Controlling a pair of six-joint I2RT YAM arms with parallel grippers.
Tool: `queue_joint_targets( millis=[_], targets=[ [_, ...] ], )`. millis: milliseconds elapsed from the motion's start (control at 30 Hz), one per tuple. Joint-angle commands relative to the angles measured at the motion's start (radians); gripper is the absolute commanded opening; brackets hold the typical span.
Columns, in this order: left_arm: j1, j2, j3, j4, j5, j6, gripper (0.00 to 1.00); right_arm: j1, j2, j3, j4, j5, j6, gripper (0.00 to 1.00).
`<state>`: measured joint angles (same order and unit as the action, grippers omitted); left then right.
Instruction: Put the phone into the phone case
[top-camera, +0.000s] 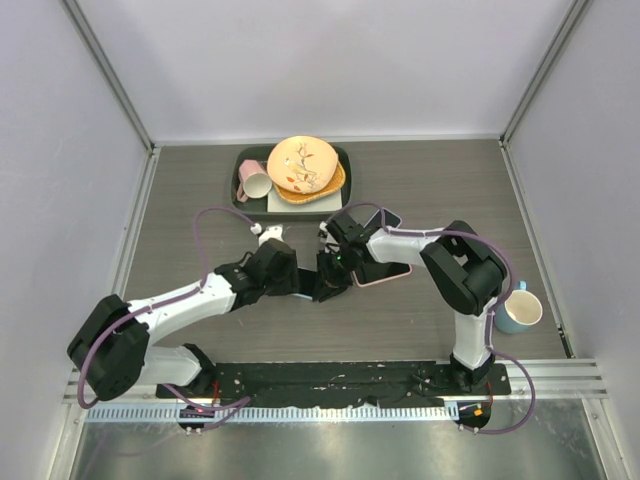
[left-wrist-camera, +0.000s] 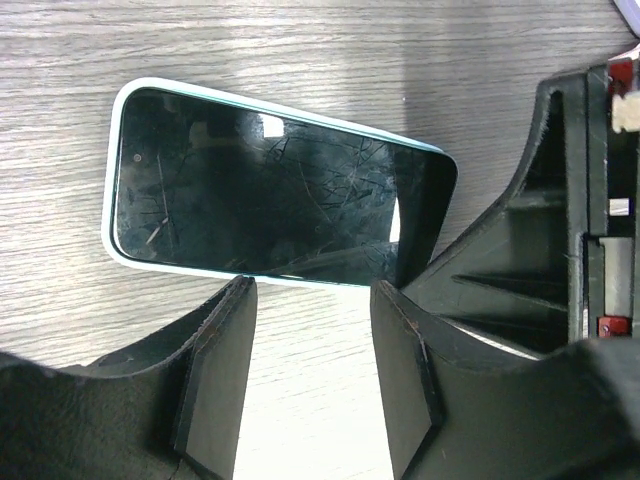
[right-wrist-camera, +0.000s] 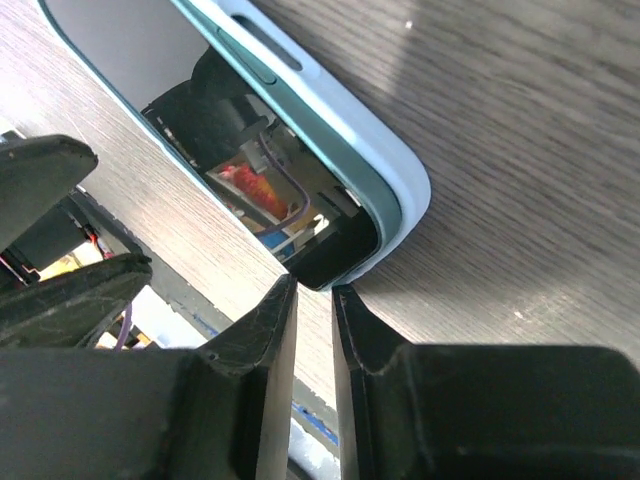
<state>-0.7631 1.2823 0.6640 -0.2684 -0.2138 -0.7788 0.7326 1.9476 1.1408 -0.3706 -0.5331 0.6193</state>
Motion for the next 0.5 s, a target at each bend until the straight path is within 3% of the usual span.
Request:
queue_joint_targets(
  millis=[0, 33, 133, 267, 467],
  targets=[
    [0.01, 0.0, 0.013, 0.02, -0.027, 0.001, 0.54, 0.018, 0.001, -0.064, 0.228, 0.245, -0.058, 0.17],
    [0.011, 0.003, 0.014, 0.02, -0.025, 0.001, 0.54, 0.011, -0.015, -0.067, 0.229, 0.239, -0.056, 0.3],
    [0.015, 0.011, 0.019, 0.021, -0.024, 0.009, 0.54, -0.013, -0.048, -0.084, 0.234, 0.223, -0.056, 0.49],
    [0.019, 0.022, 0.022, 0.028, -0.019, 0.012, 0.54, -0.053, -0.053, -0.105, 0.252, 0.214, -0.061, 0.55],
    [0.021, 0.06, 0.039, 0.041, 0.001, 0.029, 0.54, -0.117, -0.027, -0.122, 0.266, 0.197, -0.076, 0.56]
  ],
)
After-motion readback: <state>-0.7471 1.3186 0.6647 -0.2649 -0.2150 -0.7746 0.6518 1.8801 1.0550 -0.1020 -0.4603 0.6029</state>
